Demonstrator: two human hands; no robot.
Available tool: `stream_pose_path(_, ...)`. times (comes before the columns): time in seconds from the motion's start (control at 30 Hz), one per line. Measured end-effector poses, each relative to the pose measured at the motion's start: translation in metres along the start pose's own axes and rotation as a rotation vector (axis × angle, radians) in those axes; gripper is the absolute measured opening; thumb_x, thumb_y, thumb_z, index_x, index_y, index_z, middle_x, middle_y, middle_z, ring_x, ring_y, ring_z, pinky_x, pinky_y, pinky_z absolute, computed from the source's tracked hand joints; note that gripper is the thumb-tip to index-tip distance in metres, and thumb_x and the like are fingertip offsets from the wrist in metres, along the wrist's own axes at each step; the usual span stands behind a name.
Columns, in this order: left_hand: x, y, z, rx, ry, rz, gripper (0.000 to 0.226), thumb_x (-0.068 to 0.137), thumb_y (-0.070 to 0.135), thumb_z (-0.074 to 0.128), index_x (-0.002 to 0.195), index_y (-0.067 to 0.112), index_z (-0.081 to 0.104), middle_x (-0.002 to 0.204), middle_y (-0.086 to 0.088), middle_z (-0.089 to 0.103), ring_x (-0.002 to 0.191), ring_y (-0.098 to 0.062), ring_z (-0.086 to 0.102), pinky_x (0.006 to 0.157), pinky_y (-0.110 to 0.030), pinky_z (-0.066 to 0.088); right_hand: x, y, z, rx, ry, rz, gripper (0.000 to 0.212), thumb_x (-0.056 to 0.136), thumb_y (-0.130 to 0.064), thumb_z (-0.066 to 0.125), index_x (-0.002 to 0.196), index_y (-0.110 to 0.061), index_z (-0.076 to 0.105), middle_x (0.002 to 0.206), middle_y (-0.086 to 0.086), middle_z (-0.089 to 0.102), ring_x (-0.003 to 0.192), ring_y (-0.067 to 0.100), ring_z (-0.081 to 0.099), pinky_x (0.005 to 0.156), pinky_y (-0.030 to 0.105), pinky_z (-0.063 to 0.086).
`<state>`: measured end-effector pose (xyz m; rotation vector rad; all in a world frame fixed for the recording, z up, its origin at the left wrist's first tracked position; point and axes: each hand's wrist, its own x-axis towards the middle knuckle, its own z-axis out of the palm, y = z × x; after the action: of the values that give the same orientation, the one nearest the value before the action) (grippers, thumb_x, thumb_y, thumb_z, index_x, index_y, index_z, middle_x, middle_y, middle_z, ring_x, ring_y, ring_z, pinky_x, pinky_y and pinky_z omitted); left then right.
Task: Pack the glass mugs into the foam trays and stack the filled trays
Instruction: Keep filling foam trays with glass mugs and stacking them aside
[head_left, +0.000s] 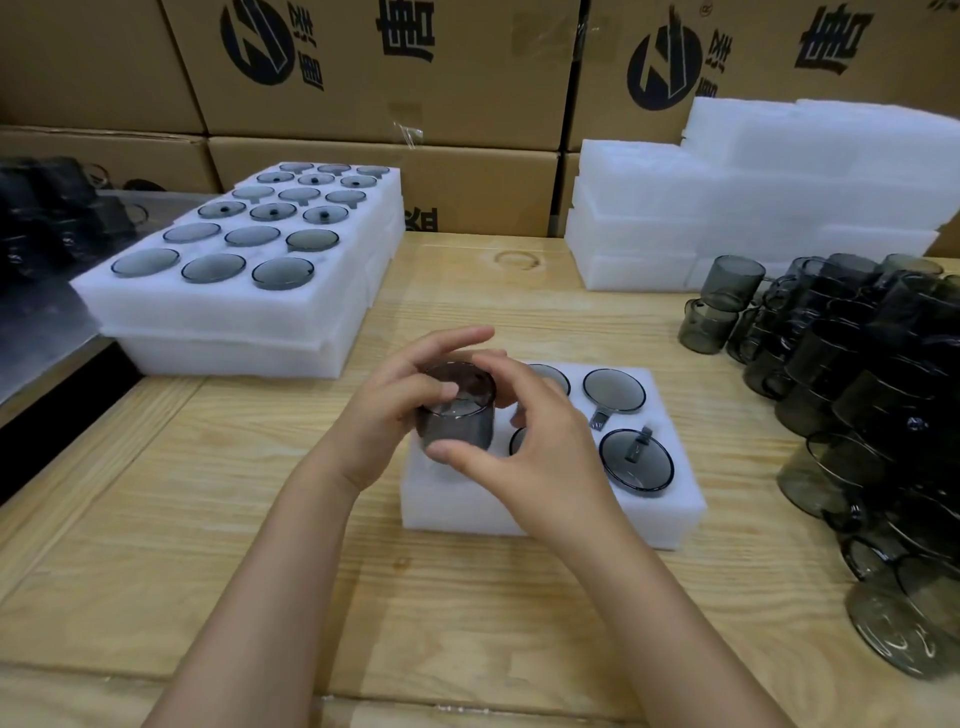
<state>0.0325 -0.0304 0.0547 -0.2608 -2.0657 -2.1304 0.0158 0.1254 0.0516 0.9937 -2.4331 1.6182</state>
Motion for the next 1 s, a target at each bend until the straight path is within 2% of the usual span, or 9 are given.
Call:
stream_pose_path(0.13,0.0,-0.005,0.003,0.121,0.071,-0.028,0.055,0.064,0.004,0.043,0.115,0.009,0.064,0.099,-0.006,0.073,0.098,-0.017,0.067,0.079,-0.019,0.049,0.0,0.002,0.0,-0.098,-0.026,0.041,0.056,0.064,-0.043,0.079,0.113,-0.045,0.053,0.091,-0.041,0.05,0.098,-0.009,0.044,0.078,0.004,0.033)
stream_pose_path(0.23,0.0,-0.007,0.007,0.161,0.123,-0.038,0.055,0.064,0.004,0.041,0.113,0.012,0.065,0.103,-0.005,0.074,0.1,-0.02,0.067,0.082,-0.025,0.049,0.0,0.003,0.002,-0.291,-0.027,0.024,0.059,0.063,-0.054,0.074,0.115,-0.037,0.055,0.079,-0.024,0.049,0.092,0.002,0.046,0.085,0.025,0.041)
stream_pose_path(0.3,0.001,-0.009,0.009,0.176,0.146,-0.034,0.052,0.069,0.003,0.041,0.114,0.01,0.065,0.103,-0.004,0.074,0.098,-0.014,0.067,0.08,-0.02,0.051,0.0,0.006,0.003,-0.377,-0.006,0.018,0.066,0.06,-0.06,0.071,0.12,-0.037,0.056,0.092,-0.017,0.046,0.099,0.007,0.039,0.091,0.03,0.039)
stream_pose_path(0.4,0.002,-0.013,0.011,0.2,0.163,-0.04,0.051,0.081,-0.01,0.035,0.121,0.007,0.062,0.102,0.0,0.074,0.101,-0.01,0.065,0.08,-0.013,0.047,-0.001,0.009,0.001,-0.366,0.017,0.054,0.072,0.057,-0.063,0.072,0.124,-0.044,0.054,0.116,-0.011,0.035,0.111,0.004,0.025,0.099,0.021,0.028)
stream_pose_path(0.53,0.002,-0.015,0.009,0.351,0.118,-0.016,0.057,0.07,0.008,0.035,0.117,0.03,0.059,0.105,0.009,0.073,0.116,-0.005,0.053,0.114,-0.037,0.027,0.001,0.008,-0.001,-0.451,-0.044,-0.022,0.069,0.061,-0.063,0.07,0.123,-0.039,0.053,0.119,-0.018,0.054,0.115,0.003,0.041,0.106,0.027,0.025)
stream_pose_path(0.63,0.001,-0.016,0.007,0.296,0.112,-0.044,0.059,0.067,0.01,0.037,0.119,0.03,0.056,0.106,0.004,0.072,0.106,0.0,0.057,0.101,-0.016,0.038,0.001,0.006,-0.003,-0.477,-0.082,-0.023,0.07,0.063,-0.069,0.064,0.126,-0.038,0.051,0.116,-0.02,0.059,0.115,0.0,0.044,0.115,0.035,0.012)
stream_pose_path(0.77,0.001,-0.018,0.006,0.342,0.084,-0.051,0.065,0.066,0.012,0.045,0.127,0.034,0.052,0.128,0.007,0.055,0.1,0.006,0.055,0.081,-0.008,0.042,0.002,0.009,-0.009,-0.447,-0.158,0.065,0.077,0.071,-0.072,0.052,0.136,-0.03,0.046,0.143,-0.008,0.044,0.132,0.0,0.023,0.116,0.036,-0.001)
stream_pose_path(0.9,0.0,-0.018,0.007,0.421,0.038,-0.023,0.069,0.064,0.011,0.05,0.128,0.036,0.05,0.145,0.011,0.041,0.137,0.004,0.027,0.108,-0.018,0.025,0.002,0.01,-0.013,-0.492,-0.284,0.076,0.074,0.079,-0.07,0.043,0.14,-0.03,0.036,0.153,-0.006,0.025,0.132,-0.004,-0.005,0.113,0.038,-0.015)
stream_pose_path(1.0,0.001,-0.019,0.007,0.324,0.08,-0.018,0.055,0.073,0.017,0.051,0.125,0.033,0.054,0.147,0.009,0.041,0.142,0.0,0.021,0.115,-0.023,0.019,0.003,0.009,-0.017,-0.464,-0.336,0.053,0.072,0.08,-0.069,0.041,0.138,-0.027,0.038,0.149,-0.009,0.03,0.134,-0.003,-0.009,0.113,0.039,-0.011)
